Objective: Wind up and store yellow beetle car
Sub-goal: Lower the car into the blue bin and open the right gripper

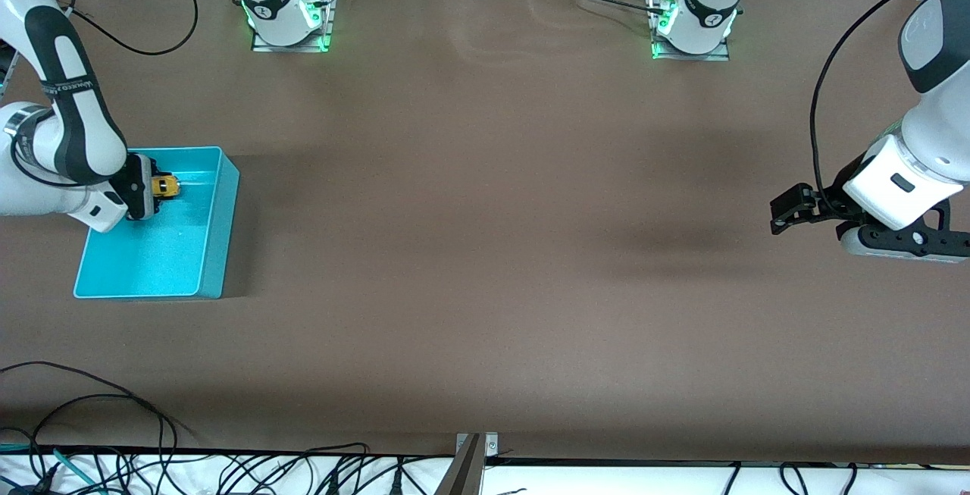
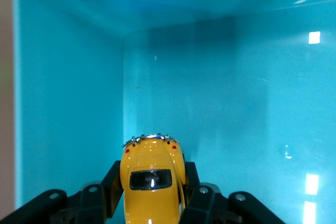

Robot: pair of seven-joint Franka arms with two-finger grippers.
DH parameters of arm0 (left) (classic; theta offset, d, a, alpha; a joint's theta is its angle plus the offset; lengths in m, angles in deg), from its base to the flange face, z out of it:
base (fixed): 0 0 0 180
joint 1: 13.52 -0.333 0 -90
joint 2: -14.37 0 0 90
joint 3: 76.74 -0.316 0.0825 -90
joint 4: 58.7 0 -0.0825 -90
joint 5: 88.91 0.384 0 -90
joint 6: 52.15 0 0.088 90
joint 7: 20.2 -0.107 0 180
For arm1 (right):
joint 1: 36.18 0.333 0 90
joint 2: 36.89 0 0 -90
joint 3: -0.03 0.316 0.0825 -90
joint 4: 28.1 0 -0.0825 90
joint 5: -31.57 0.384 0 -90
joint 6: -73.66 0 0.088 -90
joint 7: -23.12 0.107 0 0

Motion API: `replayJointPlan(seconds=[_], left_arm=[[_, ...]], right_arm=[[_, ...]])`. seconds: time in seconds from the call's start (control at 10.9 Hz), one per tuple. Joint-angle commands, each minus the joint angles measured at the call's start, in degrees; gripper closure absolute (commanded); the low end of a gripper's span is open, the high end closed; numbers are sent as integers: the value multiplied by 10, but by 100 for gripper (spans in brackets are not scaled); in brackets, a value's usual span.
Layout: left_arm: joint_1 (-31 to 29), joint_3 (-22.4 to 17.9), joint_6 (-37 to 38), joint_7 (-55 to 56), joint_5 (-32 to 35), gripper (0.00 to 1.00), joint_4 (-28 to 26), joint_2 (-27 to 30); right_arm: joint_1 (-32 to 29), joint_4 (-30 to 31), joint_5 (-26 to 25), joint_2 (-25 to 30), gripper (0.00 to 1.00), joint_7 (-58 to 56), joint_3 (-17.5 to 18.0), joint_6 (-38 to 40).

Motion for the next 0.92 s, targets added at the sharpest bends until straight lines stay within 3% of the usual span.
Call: replayJointPlan(seconds=[0.0, 0.09, 0.18, 0.27, 0.82], left_arm=[[-2, -1, 8, -17, -16, 0, 4, 6], [-2, -2, 8, -17, -16, 0, 4, 6], [-2, -2, 8, -17, -16, 0, 4, 6], [-2, -2, 8, -17, -16, 0, 4, 6], [-1, -3, 8, -15, -16, 0, 10, 6]], right_arm=[[-4, -16, -8, -26, 100, -6, 4, -14], [-4, -16, -6, -29, 100, -6, 4, -15], [-4, -16, -4, -29, 67, -6, 4, -16], [-6, -17, 4, -29, 1, -9, 3, -16], [-6, -36, 27, 0, 0, 14, 2, 7]])
